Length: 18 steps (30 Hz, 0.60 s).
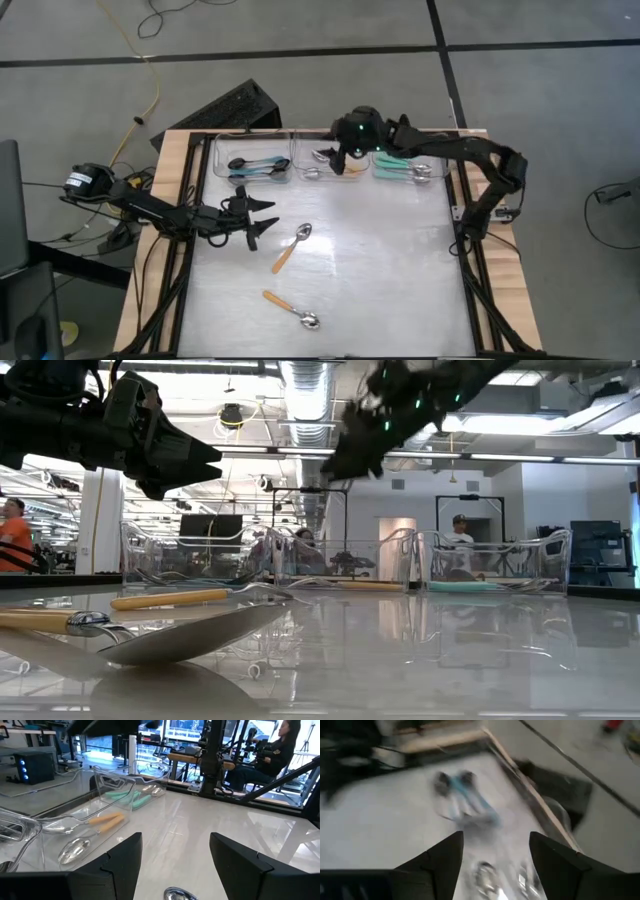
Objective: Sort silverware by color (type)
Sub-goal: Put the top yellow spoon into the top center transparent bin
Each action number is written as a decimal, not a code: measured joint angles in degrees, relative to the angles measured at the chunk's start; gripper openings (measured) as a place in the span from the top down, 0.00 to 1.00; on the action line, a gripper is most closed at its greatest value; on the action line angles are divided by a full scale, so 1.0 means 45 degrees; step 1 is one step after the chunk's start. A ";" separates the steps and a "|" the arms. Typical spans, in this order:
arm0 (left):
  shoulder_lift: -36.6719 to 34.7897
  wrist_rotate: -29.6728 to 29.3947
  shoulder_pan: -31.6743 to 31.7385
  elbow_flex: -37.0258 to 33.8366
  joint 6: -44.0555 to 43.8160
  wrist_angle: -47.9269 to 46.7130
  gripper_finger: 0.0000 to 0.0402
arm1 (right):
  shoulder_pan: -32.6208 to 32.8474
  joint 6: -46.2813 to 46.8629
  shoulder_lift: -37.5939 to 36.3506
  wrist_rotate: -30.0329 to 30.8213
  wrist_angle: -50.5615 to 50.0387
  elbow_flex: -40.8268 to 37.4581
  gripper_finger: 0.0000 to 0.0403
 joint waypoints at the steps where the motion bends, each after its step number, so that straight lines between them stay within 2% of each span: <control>1: -0.0001 0.0000 0.0000 -0.0002 -0.0005 -0.0001 0.46 | 0.0309 -0.0300 -0.0212 -0.0058 -0.0132 0.0000 0.37; 8: -0.0001 0.0005 0.0000 -0.0003 0.0019 -0.0026 0.46 | 0.2785 -0.1723 -0.0440 -0.0082 -0.0121 -0.0015 0.37; 18: -0.0001 0.0345 -0.0005 -0.0003 0.0024 -0.0055 0.46 | 0.5059 -0.2415 0.0930 0.0292 0.0926 -0.0019 0.37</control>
